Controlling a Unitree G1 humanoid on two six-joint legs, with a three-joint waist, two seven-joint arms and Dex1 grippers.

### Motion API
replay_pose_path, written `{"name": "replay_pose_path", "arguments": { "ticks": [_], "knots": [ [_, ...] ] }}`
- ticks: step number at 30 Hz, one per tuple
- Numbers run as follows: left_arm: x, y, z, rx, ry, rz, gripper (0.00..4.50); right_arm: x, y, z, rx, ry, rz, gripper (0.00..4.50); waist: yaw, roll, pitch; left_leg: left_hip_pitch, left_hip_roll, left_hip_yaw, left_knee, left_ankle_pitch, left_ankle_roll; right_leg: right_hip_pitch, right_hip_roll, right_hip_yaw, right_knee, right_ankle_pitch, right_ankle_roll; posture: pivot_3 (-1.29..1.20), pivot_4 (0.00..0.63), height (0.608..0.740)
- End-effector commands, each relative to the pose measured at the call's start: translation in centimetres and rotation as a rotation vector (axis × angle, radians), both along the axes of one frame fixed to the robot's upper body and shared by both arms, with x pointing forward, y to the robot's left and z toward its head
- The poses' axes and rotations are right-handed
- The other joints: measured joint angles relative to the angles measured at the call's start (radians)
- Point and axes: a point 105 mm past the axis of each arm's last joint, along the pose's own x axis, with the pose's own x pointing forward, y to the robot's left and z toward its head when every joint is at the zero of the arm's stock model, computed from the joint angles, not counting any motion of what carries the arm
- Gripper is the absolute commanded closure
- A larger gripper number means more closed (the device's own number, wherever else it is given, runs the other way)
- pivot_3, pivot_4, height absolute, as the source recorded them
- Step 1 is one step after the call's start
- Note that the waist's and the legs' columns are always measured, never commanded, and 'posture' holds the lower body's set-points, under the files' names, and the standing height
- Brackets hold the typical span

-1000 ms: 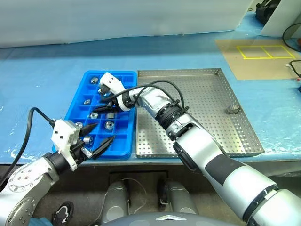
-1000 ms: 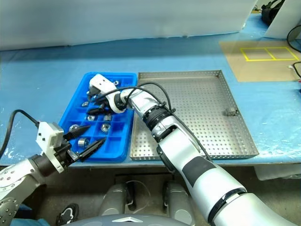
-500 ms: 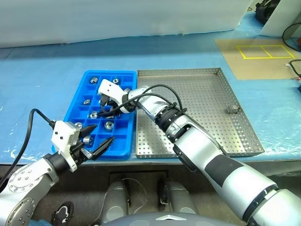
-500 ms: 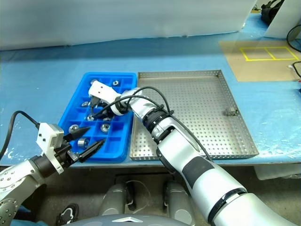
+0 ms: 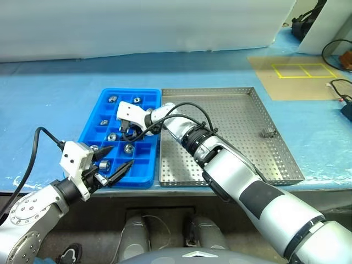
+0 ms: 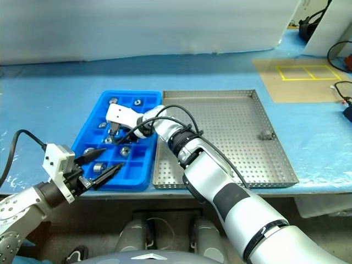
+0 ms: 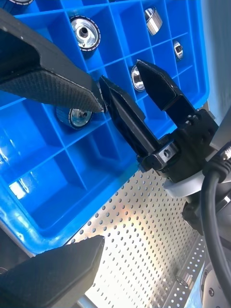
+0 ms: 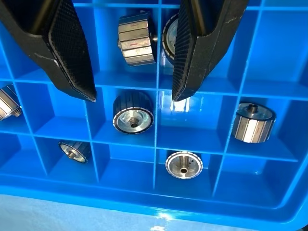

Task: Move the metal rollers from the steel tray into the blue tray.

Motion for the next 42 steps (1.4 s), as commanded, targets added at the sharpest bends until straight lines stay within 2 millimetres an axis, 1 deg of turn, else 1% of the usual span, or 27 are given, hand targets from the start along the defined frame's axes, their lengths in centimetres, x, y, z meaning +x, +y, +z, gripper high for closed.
{"name": "replay_pose_path", "arguments": {
  "ticks": [1,6,8,10,11,12,14,15,16,17,19,22,23,25,27,28,29,31,32,33,35,37,38,40,42],
  "knots": [
    [-0.2,-0.6,0.8,0.001,-0.034,-0.022,0.19,-3.7,4.2,0.5,0.046,0.006,0.142,1.92,0.000,-0.001,-0.001,0.002,0.000,0.000,0.001,0.000,0.000,0.001,0.000,0.000,0.000,0.000,0.001,-0.15,0.000,0.740],
    [-0.2,-0.6,0.8,-0.001,-0.037,-0.025,0.19,-3.5,4.7,1.1,0.087,0.089,0.075,1.92,0.000,-0.002,-0.007,0.004,0.002,0.000,0.006,0.000,0.000,0.005,0.001,0.000,0.001,0.000,0.001,-0.15,0.000,0.740],
    [-0.1,-0.5,0.9,-0.002,-0.041,-0.025,0.19,-3.3,5.1,2.1,0.141,0.228,-0.015,1.92,0.000,-0.002,-0.010,0.004,0.002,0.000,0.007,-0.001,0.001,0.005,0.001,0.000,0.002,0.000,0.001,-0.15,0.000,0.740],
    [0.0,-0.4,1.2,-0.011,-0.054,-0.015,0.19,-2.5,5.4,4.1,0.259,0.392,-0.147,1.92,0.003,-0.002,-0.011,0.004,0.002,-0.001,0.008,-0.002,0.002,0.006,0.001,0.000,0.002,0.000,0.001,-0.15,0.000,0.740],
    [0.3,-0.3,1.6,-0.021,-0.075,0.004,0.19,-1.5,5.4,5.6,0.346,0.445,-0.240,1.92,0.004,-0.002,-0.011,0.004,0.002,-0.001,0.009,-0.002,0.002,0.006,0.001,0.000,0.002,0.000,0.001,-0.15,0.000,0.740],
    [0.6,0.0,2.0,-0.032,-0.096,0.030,0.19,-0.2,5.0,7.0,0.430,0.457,-0.336,1.92,0.005,-0.002,-0.011,0.004,0.002,-0.001,0.009,-0.002,0.003,0.006,0.001,0.000,0.002,0.000,0.001,-0.15,0.000,0.740],
    [1.5,0.6,2.6,-0.057,-0.140,0.101,0.19,3.5,2.9,10.2,0.579,0.318,-0.560,1.92,0.005,-0.002,-0.011,0.002,0.002,-0.001,0.009,-0.002,0.002,0.004,0.001,0.000,0.003,0.000,0.001,-0.14,0.000,0.740],
    [1.8,0.8,2.9,-0.064,-0.155,0.128,0.19,4.6,2.0,11.5,0.609,0.210,-0.611,1.92,0.004,-0.002,-0.011,0.002,0.002,-0.001,0.009,-0.002,0.002,0.003,0.001,0.000,0.004,0.000,0.001,-0.14,0.000,0.740],
    [2.3,1.0,3.2,-0.071,-0.177,0.165,0.19,5.4,1.0,13.0,0.633,0.065,-0.625,1.92,0.003,-0.002,-0.013,0.002,0.002,0.000,0.009,-0.002,0.002,0.002,0.001,0.000,0.005,0.000,0.001,-0.15,0.000,0.740],
    [2.7,1.2,3.4,-0.076,-0.197,0.196,0.19,5.7,0.3,14.0,0.644,-0.021,-0.621,1.92,0.002,-0.002,-0.016,0.002,0.002,0.000,0.009,-0.003,0.000,0.001,0.001,0.000,0.006,0.000,0.002,-0.15,0.000,0.740],
    [3.6,1.3,4.3,-0.109,-0.242,0.251,0.19,6.6,-1.3,14.2,0.628,-0.055,-0.647,1.92,0.001,-0.002,-0.024,0.003,0.002,-0.001,0.009,-0.005,-0.003,0.001,0.001,0.000,0.006,0.000,0.002,-0.15,0.000,0.740],
    [4.7,0.8,5.7,-0.167,-0.300,0.300,0.19,7.2,-4.7,14.8,0.669,-0.091,-0.627,1.92,0.003,-0.003,-0.030,0.001,0.003,-0.001,0.009,-0.006,-0.003,0.001,0.002,0.000,0.004,-0.001,0.002,-0.17,0.000,0.740],
    [5.0,0.6,6.0,-0.178,-0.311,0.311,0.19,7.1,-6.0,14.8,0.683,-0.079,-0.623,1.92,0.006,-0.004,-0.031,0.001,0.003,-0.001,0.009,-0.006,-0.003,0.002,0.003,0.000,0.003,-0.001,0.002,-0.17,0.000,0.740],
    [5.7,-0.1,6.3,-0.200,-0.325,0.315,0.19,7.3,-9.4,13.7,0.674,-0.076,-0.675,1.92,0.017,-0.005,-0.032,-0.001,0.003,-0.001,0.010,-0.006,-0.003,0.003,0.002,0.000,0.001,0.001,0.004,-0.19,0.000,0.740],
    [6.1,-0.6,6.5,-0.230,-0.328,0.303,0.19,6.5,-11.6,12.9,0.678,-0.059,-0.685,1.92,0.025,-0.005,-0.032,-0.003,0.001,-0.002,0.012,-0.006,-0.002,0.005,0.001,0.000,-0.002,0.003,0.006,-0.21,0.000,0.740],
    [6.4,-1.2,6.6,-0.248,-0.330,0.277,0.19,5.6,-13.3,12.2,0.686,-0.072,-0.681,1.92,0.026,-0.005,-0.033,-0.004,0.000,-0.002,0.013,-0.007,-0.001,0.005,0.000,0.000,-0.002,0.004,0.007,-0.22,0.000,0.740],
    [6.6,-1.6,6.7,-0.259,-0.331,0.257,0.19,4.9,-14.5,11.4,0.674,-0.100,-0.681,1.92,0.026,-0.006,-0.034,-0.004,0.000,-0.002,0.014,-0.007,-0.001,0.005,0.000,0.000,-0.003,0.005,0.008,-0.24,0.000,0.740],
    [7.2,-2.1,6.9,-0.271,-0.333,0.227,0.19,4.6,-17.6,8.6,0.642,-0.068,-0.785,1.92,0.023,-0.004,-0.036,-0.005,0.000,-0.002,0.016,-0.008,0.001,0.006,0.000,0.000,-0.004,0.004,0.011,-0.26,0.000,0.740],
    [7.6,-2.1,6.9,-0.271,-0.332,0.222,0.19,4.7,-18.8,7.4,0.622,-0.083,-0.844,1.92,0.018,-0.003,-0.037,-0.004,0.000,-0.002,0.016,-0.008,0.001,0.006,0.000,0.000,-0.003,0.003,0.013,-0.28,0.000,0.740],
    [7.9,-2.0,6.9,-0.269,-0.333,0.219,0.19,4.8,-19.9,6.6,0.618,-0.089,-0.897,1.92,0.010,-0.001,-0.039,-0.004,0.000,-0.002,0.017,-0.008,0.001,0.006,0.000,0.000,-0.003,0.003,0.013,-0.28,0.000,0.740],
    [8.6,-1.8,6.8,-0.271,-0.332,0.227,0.19,4.8,-21.2,5.4,0.631,-0.081,-0.953,1.92,-0.008,0.004,-0.042,-0.002,0.001,-0.001,0.018,-0.007,-0.001,0.006,0.001,0.000,-0.002,0.003,0.013,-0.30,0.000,0.740],
    [9.5,-1.4,6.7,-0.290,-0.330,0.256,0.19,5.2,-23.1,3.7,0.620,-0.093,-1.055,1.92,-0.020,0.008,-0.046,-0.002,0.001,-0.001,0.019,-0.007,-0.001,0.006,0.001,0.000,-0.002,0.004,0.013,-0.32,0.000,0.740],
    [10.2,-1.4,6.5,-0.294,-0.323,0.281,0.19,5.5,-24.7,2.3,0.556,-0.154,-1.130,1.92,-0.023,0.010,-0.047,-0.002,0.001,-0.001,0.019,-0.007,-0.001,0.007,0.001,0.000,-0.002,0.003,0.013,-0.32,0.000,0.740],
    [10.9,-1.4,6.1,-0.293,-0.316,0.306,0.19,5.8,-26.2,0.8,0.479,-0.224,-1.208,1.92,-0.029,0.010,-0.050,-0.001,0.001,-0.002,0.022,-0.007,-0.001,0.008,0.001,0.000,-0.002,0.003,0.013,-0.32,0.000,0.740],
    [11.3,-2.3,6.0,-0.294,-0.317,0.291,0.19,6.5,-27.8,-0.4,0.467,-0.199,-1.314,1.92,-0.035,0.010,-0.051,-0.002,0.001,-0.002,0.025,-0.009,0.003,0.009,0.001,0.000,-0.002,0.004,0.015,-0.33,0.000,0.740]
  ]
}}
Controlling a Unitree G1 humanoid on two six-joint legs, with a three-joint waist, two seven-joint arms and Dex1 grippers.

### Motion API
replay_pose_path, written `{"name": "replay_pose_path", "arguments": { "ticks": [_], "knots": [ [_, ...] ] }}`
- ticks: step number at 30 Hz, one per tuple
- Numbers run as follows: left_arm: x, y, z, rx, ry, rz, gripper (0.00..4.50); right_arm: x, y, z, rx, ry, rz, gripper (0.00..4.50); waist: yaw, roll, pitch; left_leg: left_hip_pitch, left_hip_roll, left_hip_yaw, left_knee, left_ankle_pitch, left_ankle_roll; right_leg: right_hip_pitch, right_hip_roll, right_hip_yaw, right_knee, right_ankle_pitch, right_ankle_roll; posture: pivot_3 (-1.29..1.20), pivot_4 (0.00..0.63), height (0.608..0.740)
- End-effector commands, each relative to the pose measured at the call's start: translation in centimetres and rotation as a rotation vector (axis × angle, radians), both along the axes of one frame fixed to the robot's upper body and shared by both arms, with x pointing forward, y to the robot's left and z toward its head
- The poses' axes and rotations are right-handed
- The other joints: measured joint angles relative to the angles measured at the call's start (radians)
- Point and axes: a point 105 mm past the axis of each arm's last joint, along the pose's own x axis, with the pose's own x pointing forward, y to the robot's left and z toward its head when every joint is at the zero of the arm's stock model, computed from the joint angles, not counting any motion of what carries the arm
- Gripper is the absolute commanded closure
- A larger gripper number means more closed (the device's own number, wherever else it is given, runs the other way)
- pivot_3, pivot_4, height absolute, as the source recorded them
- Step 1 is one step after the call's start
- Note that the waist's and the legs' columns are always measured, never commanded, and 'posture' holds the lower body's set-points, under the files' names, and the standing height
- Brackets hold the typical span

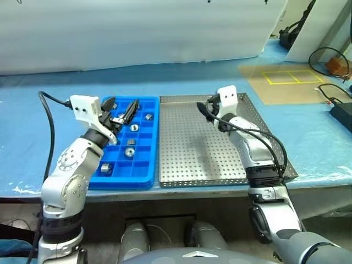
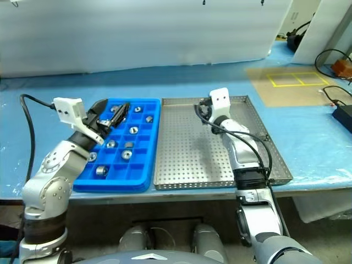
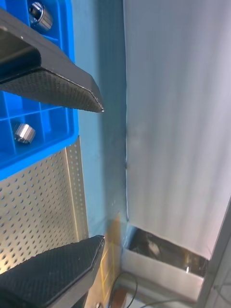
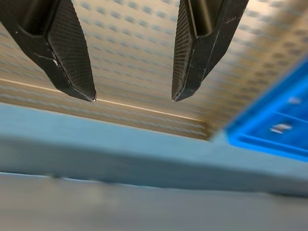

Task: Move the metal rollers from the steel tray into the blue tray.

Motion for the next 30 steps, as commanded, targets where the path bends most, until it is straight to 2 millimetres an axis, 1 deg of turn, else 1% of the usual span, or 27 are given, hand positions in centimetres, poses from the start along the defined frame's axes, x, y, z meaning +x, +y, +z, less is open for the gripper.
{"name": "replay_pose_path", "arguments": {
  "ticks": [1,2,4,7,8,10,11,13,15,16,19,21,23,25,30],
  "knots": [
    [0.5,-1.1,0.9,0.009,-0.049,-0.007,0.19,1.0,-2.4,-0.5,0.004,0.002,-0.148,1.92,-0.006,0.000,0.000,-0.001,-0.001,0.000,0.001,-0.001,0.002,0.000,0.000,0.000,-0.001,0.001,0.002,-0.33,0.000,0.740],
    [0.7,-1.5,0.9,0.007,-0.051,-0.012,0.19,1.5,-3.2,-0.5,0.014,0.013,-0.194,1.92,-0.007,0.000,0.000,-0.002,-0.001,0.000,0.002,-0.002,0.003,0.000,-0.001,0.000,-0.002,0.002,0.003,-0.33,0.000,0.740],
    [1.1,-1.8,1.0,0.006,-0.050,-0.013,0.19,2.4,-3.6,-0.2,0.023,0.012,-0.216,1.92,-0.018,0.000,0.000,-0.005,-0.003,0.000,0.004,-0.002,0.004,-0.002,-0.003,0.000,-0.002,0.003,0.005,-0.33,0.000,0.740],
    [1.6,-1.5,0.4,0.029,-0.026,0.005,0.19,3.1,-2.7,0.9,0.067,-0.017,-0.188,1.92,-0.030,0.001,-0.001,-0.010,-0.004,0.000,0.005,-0.003,0.005,-0.004,-0.004,0.000,-0.002,0.004,0.006,-0.33,0.000,0.740],
    [1.7,-1.2,0.3,0.026,-0.018,0.014,0.19,3.1,-1.7,1.5,0.096,-0.035,-0.142,1.92,-0.031,0.001,-0.001,-0.010,-0.004,0.000,0.005,-0.005,0.008,-0.004,-0.004,0.000,-0.002,0.004,0.006,-0.33,0.000,0.740],
    [1.7,-0.7,0.1,0.017,-0.013,0.021,0.19,2.5,0.8,2.5,0.155,-0.059,-0.028,1.92,-0.030,0.001,-0.002,-0.009,-0.003,0.000,0.005,-0.006,0.010,-0.004,-0.003,0.000,-0.002,0.004,0.005,-0.33,0.000,0.740],
    [1.6,-0.5,0.1,0.015,-0.012,0.022,0.19,2.2,1.6,2.8,0.176,-0.063,0.008,1.92,-0.031,0.001,-0.002,-0.010,-0.002,0.000,0.005,-0.006,0.011,-0.005,-0.002,0.000,-0.002,0.003,0.005,-0.33,0.000,0.740],
    [1.2,-0.5,-0.3,0.013,-0.006,0.012,0.19,1.0,4.2,4.0,0.229,-0.086,0.128,1.92,-0.029,0.002,-0.002,-0.013,-0.001,0.000,0.004,-0.006,0.011,-0.007,-0.002,0.000,-0.002,0.003,0.004,-0.33,0.000,0.740],
    [0.8,-0.5,-0.4,0.003,-0.003,0.001,0.19,0.0,5.6,4.8,0.253,-0.105,0.201,1.92,-0.025,0.002,-0.002,-0.014,-0.002,0.000,0.004,-0.007,0.012,-0.008,-0.002,0.000,-0.003,0.006,-0.001,-0.32,0.000,0.740],
    [0.6,-0.5,-0.4,-0.003,-0.004,-0.004,0.19,-0.3,5.8,5.0,0.234,-0.119,0.214,1.92,-0.023,0.002,-0.002,-0.014,-0.002,0.000,0.004,-0.008,0.013,-0.008,-0.002,0.000,-0.004,0.006,-0.002,-0.32,0.000,0.740],
    [0.5,-0.4,-0.3,-0.009,-0.007,-0.001,0.19,-0.5,5.3,4.6,0.180,-0.127,0.208,1.92,-0.009,0.002,-0.002,-0.015,-0.003,0.000,0.005,-0.008,0.013,-0.006,-0.004,0.000,-0.005,0.006,0.000,-0.32,0.000,0.740],
    [0.5,-0.1,-0.3,-0.008,-0.013,0.015,0.19,0.1,4.0,4.0,0.165,-0.113,0.138,1.92,-0.001,0.001,-0.003,-0.009,-0.004,0.000,0.005,-0.008,0.013,0.000,-0.004,0.000,-0.008,0.004,0.006,-0.31,0.000,0.740],
    [0.5,0.1,-0.1,-0.017,-0.021,0.027,0.19,0.7,2.8,3.9,0.152,-0.114,0.063,1.92,0.000,0.001,-0.003,-0.007,-0.004,0.000,0.005,-0.008,0.013,0.002,-0.004,0.000,-0.009,0.004,0.006,-0.31,0.000,0.740],
    [0.5,0.3,0.2,-0.021,-0.030,0.040,0.19,1.1,2.3,3.8,0.130,-0.119,0.025,1.92,-0.002,0.001,-0.003,-0.006,-0.004,0.000,0.005,-0.008,0.013,0.003,-0.004,0.000,-0.011,0.005,0.008,-0.31,0.000,0.740],
    [0.5,0.3,0.4,-0.015,-0.039,0.048,0.19,1.3,2.7,3.5,0.141,-0.108,0.027,1.92,-0.005,0.001,-0.004,-0.007,-0.004,0.000,0.004,-0.008,0.013,0.003,-0.004,0.000,-0.013,0.006,0.009,-0.31,0.000,0.740]
  ]
}}
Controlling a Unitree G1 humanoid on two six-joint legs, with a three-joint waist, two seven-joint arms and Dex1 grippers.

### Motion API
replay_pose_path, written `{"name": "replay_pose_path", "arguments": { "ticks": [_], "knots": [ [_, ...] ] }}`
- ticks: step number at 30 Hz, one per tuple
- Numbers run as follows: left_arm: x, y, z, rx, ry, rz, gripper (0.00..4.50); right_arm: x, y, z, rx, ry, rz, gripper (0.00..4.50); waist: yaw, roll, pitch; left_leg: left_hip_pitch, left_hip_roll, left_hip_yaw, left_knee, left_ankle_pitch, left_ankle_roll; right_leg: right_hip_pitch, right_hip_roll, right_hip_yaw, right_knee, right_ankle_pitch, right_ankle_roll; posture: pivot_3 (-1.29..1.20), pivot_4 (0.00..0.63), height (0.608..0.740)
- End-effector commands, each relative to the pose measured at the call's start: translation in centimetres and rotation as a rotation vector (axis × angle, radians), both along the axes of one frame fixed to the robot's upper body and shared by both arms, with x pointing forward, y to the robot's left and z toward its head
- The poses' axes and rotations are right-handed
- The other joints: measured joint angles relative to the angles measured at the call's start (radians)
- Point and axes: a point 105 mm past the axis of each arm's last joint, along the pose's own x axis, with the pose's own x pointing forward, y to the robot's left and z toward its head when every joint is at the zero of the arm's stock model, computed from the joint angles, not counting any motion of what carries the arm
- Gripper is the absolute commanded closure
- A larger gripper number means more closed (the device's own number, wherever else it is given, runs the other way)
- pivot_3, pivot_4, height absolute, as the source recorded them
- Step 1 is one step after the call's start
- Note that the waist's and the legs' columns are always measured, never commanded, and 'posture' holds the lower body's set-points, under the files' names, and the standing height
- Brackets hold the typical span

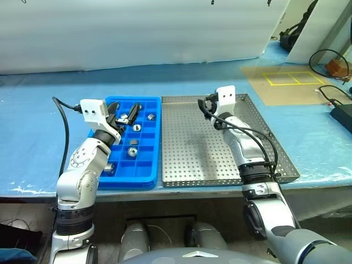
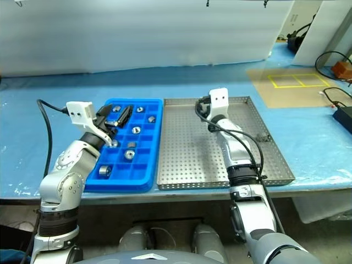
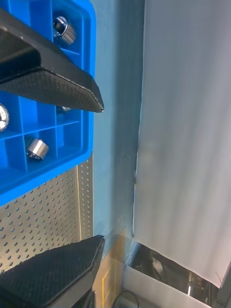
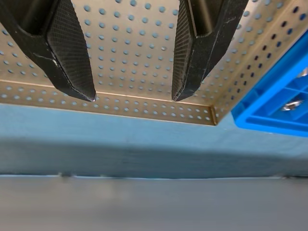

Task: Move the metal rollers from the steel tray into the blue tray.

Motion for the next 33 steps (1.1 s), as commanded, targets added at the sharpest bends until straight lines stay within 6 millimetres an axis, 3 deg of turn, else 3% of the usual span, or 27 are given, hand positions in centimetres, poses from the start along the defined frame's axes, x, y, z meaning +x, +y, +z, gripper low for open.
{"name": "replay_pose_path", "arguments": {
  "ticks": [1,5,6,13,26,29,33],
  "knots": [
    [-0.4,0.1,2.1,0.005,-0.083,0.009,0.19,0.2,0.9,2.5,0.014,-0.084,0.021,1.92,-0.001,0.000,0.000,0.000,0.000,0.000,0.000,0.000,0.000,0.000,0.000,0.000,0.000,0.000,0.000,-0.31,0.000,0.740],
    [-0.5,0.1,2.2,0.007,-0.087,0.009,0.19,0.0,1.5,2.6,0.021,-0.092,0.043,1.92,0.001,0.001,-0.001,-0.002,0.000,0.000,-0.002,0.000,0.000,-0.002,0.001,0.000,-0.001,0.001,-0.001,-0.30,0.000,0.740],
    [-0.5,0.1,2.2,0.008,-0.088,0.009,0.19,-0.1,1.7,2.6,0.020,-0.096,0.049,1.92,0.002,0.001,0.003,-0.003,0.000,0.000,-0.002,0.000,0.000,-0.003,0.001,0.000,-0.001,0.003,-0.005,-0.30,0.150,0.740],
    [-0.4,0.2,2.3,0.011,-0.091,0.013,0.19,0.1,1.6,2.5,0.016,-0.090,0.036,1.92,-0.001,0.003,0.023,-0.010,-0.001,0.001,-0.006,-0.001,0.002,-0.010,0.000,0.001,-0.006,0.003,0.000,-0.30,0.150,0.740],
    [-0.4,0.0,2.6,0.006,-0.102,0.014,0.19,0.1,1.9,2.9,0.018,-0.105,0.038,1.92,-0.022,0.006,0.040,-0.014,-0.001,0.001,-0.008,-0.001,0.002,-0.014,0.000,0.001,-0.007,0.006,-0.004,-0.30,0.150,0.740],
    [-0.4,0.5,3.4,0.029,-0.158,0.058,0.19,0.3,0.7,4.2,-0.092,-0.217,-0.047,1.92,-0.022,0.006,0.044,-0.014,-0.001,0.001,-0.008,-0.001,0.002,-0.014,0.000,0.001,-0.007,0.006,-0.004,-0.30,0.150,0.740],
    [-0.4,1.1,4.1,0.166,-0.238,0.127,0.19,0.4,-1.4,5.5,-0.544,-0.423,-0.199,1.92,-0.020,0.006,0.045,-0.015,-0.002,0.001,-0.008,-0.001,0.002,-0.014,0.000,0.001,-0.007,0.005,-0.003,-0.30,0.150,0.740]
  ]
}}
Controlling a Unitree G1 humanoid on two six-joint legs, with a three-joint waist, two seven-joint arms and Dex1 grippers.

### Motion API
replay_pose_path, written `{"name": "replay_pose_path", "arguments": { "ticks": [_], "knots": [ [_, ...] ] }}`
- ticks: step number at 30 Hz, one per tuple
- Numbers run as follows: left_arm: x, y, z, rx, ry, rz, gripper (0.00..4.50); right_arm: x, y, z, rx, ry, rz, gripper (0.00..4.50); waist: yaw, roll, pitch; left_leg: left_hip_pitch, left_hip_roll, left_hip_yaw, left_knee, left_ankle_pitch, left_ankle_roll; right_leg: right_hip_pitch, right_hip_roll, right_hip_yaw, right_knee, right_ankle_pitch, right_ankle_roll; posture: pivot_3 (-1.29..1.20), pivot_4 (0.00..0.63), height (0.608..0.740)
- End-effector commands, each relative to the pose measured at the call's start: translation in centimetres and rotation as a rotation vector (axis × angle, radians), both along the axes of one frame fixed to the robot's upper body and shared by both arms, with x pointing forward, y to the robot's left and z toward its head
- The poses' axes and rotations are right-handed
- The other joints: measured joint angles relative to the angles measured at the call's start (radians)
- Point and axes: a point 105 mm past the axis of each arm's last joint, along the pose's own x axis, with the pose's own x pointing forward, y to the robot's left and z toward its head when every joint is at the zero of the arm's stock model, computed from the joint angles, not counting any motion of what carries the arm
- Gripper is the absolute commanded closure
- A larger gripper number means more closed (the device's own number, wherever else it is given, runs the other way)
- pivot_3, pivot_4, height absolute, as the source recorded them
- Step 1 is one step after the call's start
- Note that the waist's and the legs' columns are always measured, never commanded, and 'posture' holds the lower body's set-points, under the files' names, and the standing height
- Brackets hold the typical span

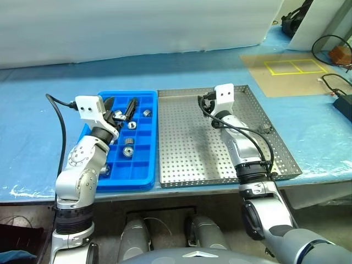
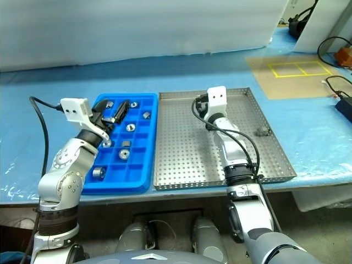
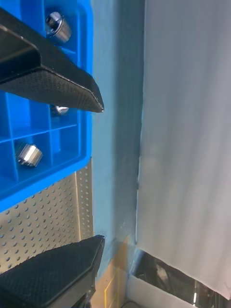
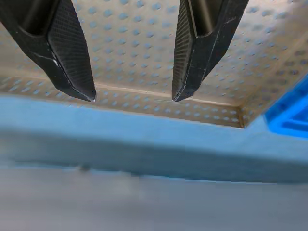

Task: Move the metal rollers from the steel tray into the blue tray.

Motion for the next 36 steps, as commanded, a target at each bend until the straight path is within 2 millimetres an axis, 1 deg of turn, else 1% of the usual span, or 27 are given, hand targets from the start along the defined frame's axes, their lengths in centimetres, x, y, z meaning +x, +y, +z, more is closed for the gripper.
{"name": "replay_pose_path", "arguments": {
  "ticks": [1,2,3,4,5,6,7,8,9,11,13,16,17,19,21,23,26,29,31,33,34,36],
  "knots": [
    [-0.3,0.8,1.9,0.174,-0.132,0.090,0.19,0.2,-1.7,2.5,-0.322,-0.204,-0.150,1.92,-0.001,0.000,0.000,0.000,0.000,0.000,0.000,0.000,0.000,0.000,0.000,0.000,0.000,-0.001,0.001,-0.30,0.150,0.740],
    [0.1,1.6,1.8,0.267,-0.143,0.160,0.19,0.5,-3.0,2.1,-0.338,-0.183,-0.208,1.92,-0.002,0.000,0.000,0.000,0.000,0.000,0.000,0.000,-0.001,0.000,0.000,0.000,0.000,-0.002,0.003,-0.30,0.150,0.740],
    [0.3,2.2,1.8,0.330,-0.153,0.208,0.19,0.6,-3.8,1.8,-0.340,-0.168,-0.245,1.92,-0.005,0.000,0.000,0.000,0.000,0.000,0.000,0.000,0.000,0.000,0.000,0.000,0.000,-0.002,0.003,-0.30,0.150,0.740],
    [0.7,3.0,1.4,0.412,-0.149,0.257,0.19,1.2,-4.9,0.3,-0.239,-0.054,-0.274,1.92,-0.007,0.000,0.000,0.000,0.000,0.000,0.000,0.000,0.000,0.000,0.000,0.000,0.000,-0.002,0.004,-0.31,0.150,0.740],
    [0.9,3.5,1.1,0.417,-0.131,0.273,0.19,1.5,-5.4,-1.3,-0.096,0.061,-0.282,1.92,-0.012,0.000,0.000,0.000,0.000,0.000,0.000,0.000,0.000,0.000,0.000,0.000,0.000,-0.002,0.004,-0.31,0.150,0.740],
    [1.2,3.9,1.0,0.308,-0.099,0.257,0.19,1.7,-5.7,-2.9,0.098,0.176,-0.294,1.92,-0.020,0.000,0.001,0.001,0.000,0.000,0.000,0.000,0.000,0.000,0.001,0.000,0.001,-0.002,0.004,-0.31,0.150,0.740],
    [1.3,4.0,1.0,0.224,-0.080,0.239,0.19,1.7,-5.6,-4.0,0.231,0.250,-0.293,1.92,-0.025,0.001,0.001,0.001,0.000,0.000,0.000,0.000,0.000,0.000,0.000,0.000,0.001,-0.002,0.004,-0.31,0.150,0.740],
    [1.3,3.7,1.2,0.131,-0.073,0.196,0.19,1.8,-6.0,-4.2,0.311,0.272,-0.304,1.92,-0.027,0.001,0.001,0.001,0.000,0.000,0.000,0.000,0.000,0.000,0.000,0.000,0.001,-0.002,0.003,-0.31,0.150,0.740],
    [1.4,3.4,1.5,0.064,-0.070,0.157,0.19,1.9,-6.5,-4.0,0.342,0.272,-0.317,1.92,-0.027,0.001,0.001,0.001,0.000,0.000,0.001,-0.001,0.001,0.000,0.000,0.001,0.001,0.001,-0.002,-0.31,0.150,0.740],
    [1.3,2.5,2.3,-0.018,-0.082,0.095,0.19,2.2,-7.8,-3.3,0.344,0.253,-0.359,1.92,-0.025,0.002,0.002,-0.002,0.000,0.000,0.002,-0.001,0.002,-0.002,-0.001,0.001,0.001,0.003,-0.004,-0.32,0.150,0.740],
    [1.2,1.8,2.7,-0.047,-0.086,0.054,0.19,2.3,-8.7,-2.9,0.357,0.245,-0.390,1.92,-0.025,0.002,0.003,-0.008,-0.001,0.000,0.003,0.000,0.003,-0.007,-0.001,0.000,0.004,0.003,-0.005,-0.32,0.150,0.740],
    [1.2,0.8,2.9,-0.070,-0.085,0.000,0.19,2.3,-10.5,-2.6,0.363,0.235,-0.445,1.92,-0.025,0.002,0.003,-0.007,-0.001,0.000,0.002,0.000,0.003,-0.007,-0.001,0.000,0.004,0.003,-0.005,-0.33,0.150,0.740],
    [1.2,0.5,2.9,-0.066,-0.083,-0.014,0.19,2.1,-11.1,-2.7,0.353,0.234,-0.463,1.92,-0.026,0.002,0.003,-0.007,-0.001,0.000,0.002,0.000,0.003,-0.007,-0.001,0.000,0.004,0.003,-0.005,-0.34,0.150,0.740],
    [1.2,-0.1,2.6,-0.068,-0.074,-0.034,0.19,1.8,-11.7,-2.8,0.334,0.234,-0.462,1.92,-0.026,0.002,0.003,-0.007,-0.001,0.000,0.002,0.000,0.003,-0.007,-0.001,0.000,0.003,0.002,-0.005,-0.34,0.150,0.740],
    [1.2,-0.5,2.2,-0.062,-0.061,-0.052,0.19,1.4,-12.0,-2.5,0.280,0.220,-0.437,1.92,-0.027,0.002,0.003,-0.007,-0.001,0.000,0.002,0.000,0.003,-0.007,-0.001,0.000,0.003,0.002,-0.005,-0.35,0.150,0.740],
    [1.2,-0.8,2.0,-0.059,-0.053,-0.069,0.19,1.0,-13.0,-2.0,0.204,0.194,-0.433,1.92,-0.027,0.002,0.003,-0.007,-0.001,0.000,0.002,0.000,0.003,-0.007,-0.001,0.000,0.003,0.002,-0.004,-0.36,0.150,0.740],
    [1.1,-1.1,1.9,-0.065,-0.048,-0.088,0.19,0.1,-16.8,-1.6,0.154,0.183,-0.515,1.92,-0.026,0.003,0.003,-0.007,-0.001,0.000,0.003,0.000,0.004,-0.007,-0.001,0.000,0.003,0.003,-0.004,-0.38,0.150,0.740],
    [1.2,-1.3,1.6,-0.063,-0.039,-0.099,0.19,-0.7,-19.2,-1.3,0.113,0.177,-0.561,1.92,-0.029,0.003,0.004,-0.007,-0.002,0.001,0.003,-0.001,0.005,-0.006,-0.002,0.000,0.003,0.002,-0.004,-0.39,0.150,0.740],
    [1.3,-1.6,1.5,-0.062,-0.035,-0.109,0.19,-1.0,-19.9,-1.5,0.103,0.185,-0.572,1.92,-0.032,0.002,0.004,-0.006,-0.002,0.001,0.003,-0.001,0.005,-0.005,-0.001,0.000,0.002,0.002,-0.004,-0.40,0.150,0.740],
    [1.3,-1.9,1.5,-0.066,-0.034,-0.122,0.19,-1.2,-19.7,-2.0,0.115,0.200,-0.561,1.92,-0.044,0.002,0.004,-0.006,-0.001,0.001,0.003,-0.001,0.005,-0.005,-0.001,0.000,0.002,0.002,-0.004,-0.41,0.150,0.740],
    [1.4,-2.0,1.5,-0.067,-0.033,-0.128,0.19,-1.2,-19.3,-2.3,0.127,0.205,-0.548,1.92,-0.051,0.002,0.004,-0.006,-0.001,0.001,0.003,-0.001,0.005,-0.005,0.000,0.000,0.002,0.002,-0.004,-0.41,0.150,0.740],
    [1.4,-2.3,1.3,-0.063,-0.028,-0.141,0.19,-1.0,-17.9,-2.7,0.162,0.217,-0.485,1.92,-0.060,0.002,0.004,-0.006,-0.001,0.001,0.003,-0.001,0.005,-0.005,0.000,0.000,0.002,0.002,-0.004,-0.41,0.150,0.740]
  ]
}}
